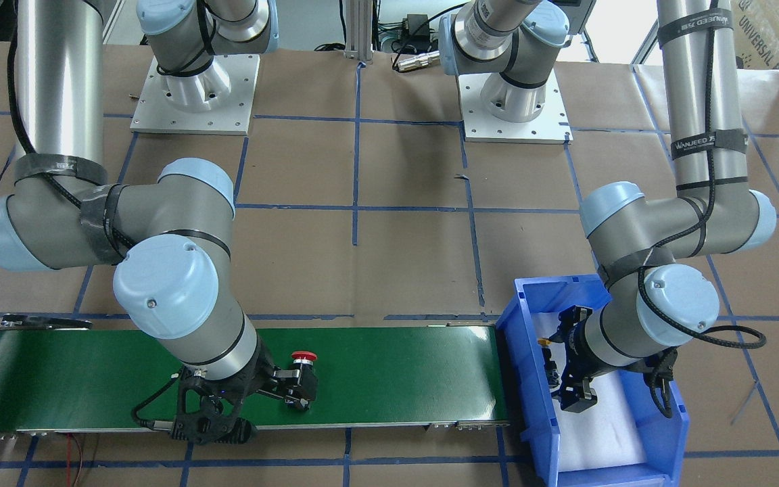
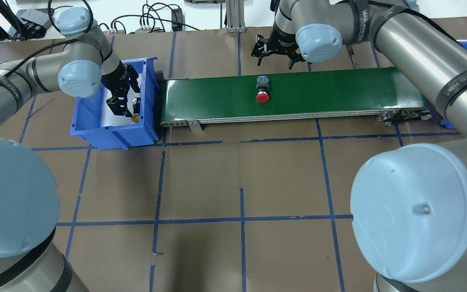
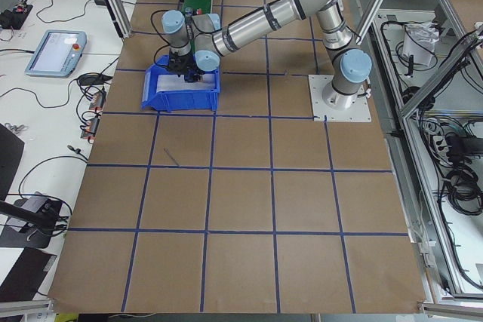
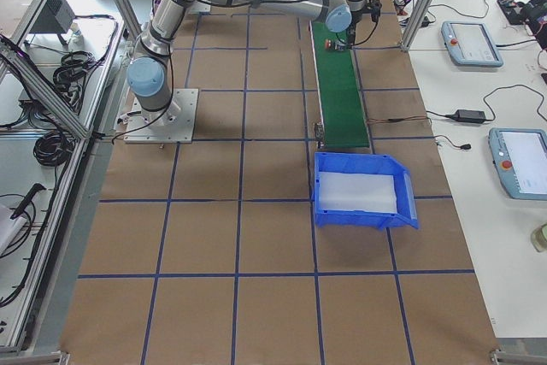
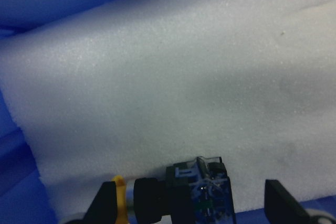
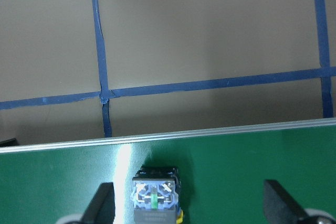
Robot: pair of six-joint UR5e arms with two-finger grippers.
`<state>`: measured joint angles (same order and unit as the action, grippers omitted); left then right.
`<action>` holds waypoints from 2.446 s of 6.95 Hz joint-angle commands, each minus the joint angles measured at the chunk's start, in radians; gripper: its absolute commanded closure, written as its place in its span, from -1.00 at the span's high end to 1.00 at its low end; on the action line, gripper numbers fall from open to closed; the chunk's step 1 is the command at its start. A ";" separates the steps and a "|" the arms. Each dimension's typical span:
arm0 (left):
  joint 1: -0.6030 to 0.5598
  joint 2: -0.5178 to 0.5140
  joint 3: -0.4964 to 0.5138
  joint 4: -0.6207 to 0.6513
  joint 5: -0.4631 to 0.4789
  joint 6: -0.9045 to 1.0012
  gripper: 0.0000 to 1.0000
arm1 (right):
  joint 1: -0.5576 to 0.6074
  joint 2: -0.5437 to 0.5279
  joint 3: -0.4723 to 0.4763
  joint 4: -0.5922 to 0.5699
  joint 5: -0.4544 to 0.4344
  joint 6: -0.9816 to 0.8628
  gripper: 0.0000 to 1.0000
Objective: Transport two buttons from left to right
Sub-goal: 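Grasp the red-capped switch on the belt with the right gripper and lift, then carry the red switch with the right gripper into the far bin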
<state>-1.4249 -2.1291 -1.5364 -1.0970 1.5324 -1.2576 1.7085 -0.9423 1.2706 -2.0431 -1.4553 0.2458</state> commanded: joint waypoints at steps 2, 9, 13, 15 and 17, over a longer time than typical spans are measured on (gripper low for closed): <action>0.004 -0.006 -0.004 0.000 0.000 0.009 1.00 | 0.011 0.031 0.007 -0.017 -0.019 0.013 0.96; 0.004 0.011 -0.004 -0.001 -0.001 0.014 1.00 | 0.010 0.042 -0.011 0.029 -0.043 -0.156 -0.96; 0.004 0.014 -0.019 -0.006 0.000 0.017 1.00 | -0.286 -0.044 -0.171 0.383 -0.069 -0.616 -0.96; 0.006 0.023 -0.045 -0.003 0.002 0.018 1.00 | -0.457 -0.085 -0.163 0.403 -0.109 -0.803 -0.95; 0.006 0.021 -0.045 -0.003 0.002 0.018 1.00 | -0.623 -0.087 -0.172 0.402 -0.143 -1.013 -0.95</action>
<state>-1.4191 -2.1070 -1.5792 -1.1002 1.5338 -1.2396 1.1910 -1.0258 1.1021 -1.6435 -1.5816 -0.6380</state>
